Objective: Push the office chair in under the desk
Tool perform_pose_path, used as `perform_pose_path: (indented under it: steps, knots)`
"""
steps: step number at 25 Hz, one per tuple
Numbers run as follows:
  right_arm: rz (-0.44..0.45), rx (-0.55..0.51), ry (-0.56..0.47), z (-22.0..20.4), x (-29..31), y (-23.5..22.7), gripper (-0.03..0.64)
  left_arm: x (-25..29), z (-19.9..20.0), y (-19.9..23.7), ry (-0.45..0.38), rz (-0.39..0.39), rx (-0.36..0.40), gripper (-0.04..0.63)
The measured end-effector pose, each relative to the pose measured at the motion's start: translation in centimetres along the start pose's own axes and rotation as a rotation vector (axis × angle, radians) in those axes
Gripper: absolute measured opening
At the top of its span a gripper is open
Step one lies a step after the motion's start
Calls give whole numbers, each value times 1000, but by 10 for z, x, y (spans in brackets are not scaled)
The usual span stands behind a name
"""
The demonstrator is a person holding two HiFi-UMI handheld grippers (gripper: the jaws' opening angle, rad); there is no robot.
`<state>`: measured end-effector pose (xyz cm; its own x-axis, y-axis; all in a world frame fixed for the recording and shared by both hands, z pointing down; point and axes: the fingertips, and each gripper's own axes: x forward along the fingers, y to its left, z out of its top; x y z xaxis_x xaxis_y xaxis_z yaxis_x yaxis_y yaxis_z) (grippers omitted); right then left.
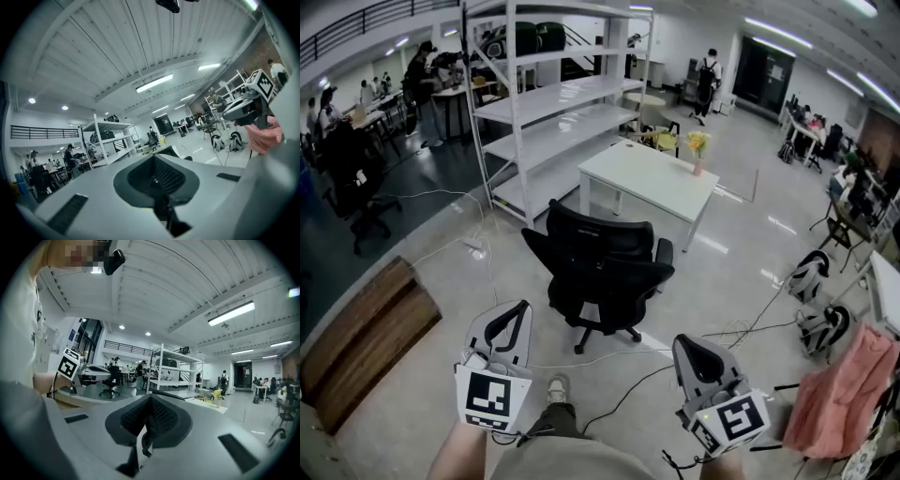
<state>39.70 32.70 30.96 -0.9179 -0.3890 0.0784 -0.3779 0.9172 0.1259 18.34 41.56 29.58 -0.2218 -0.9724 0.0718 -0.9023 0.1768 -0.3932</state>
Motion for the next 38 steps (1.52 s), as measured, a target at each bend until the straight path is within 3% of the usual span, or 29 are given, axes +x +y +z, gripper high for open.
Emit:
perform_pose_path:
  steps: [9,21,26,30,35,38]
  knots:
    - [33,-57,19,-9,43,-12,6,36,-12,15,-51,15,-38,8]
    - [46,-90,164,-45,125,-54,26,119,-51,44,6,-34,13,8]
    - [41,-96,243,-64,165,-72,49,161,-79,59,94,-55,94,9]
    - [42,-186,371,-88,199,-81,122,195,-104,63,162,-141,153,87]
    - [72,-250,482,-120,235,-91,157,234,-129,61,206,-255,196,140]
    - [91,-268,559,-148,254,-98,176,258,-153,57,261,-339,267,181]
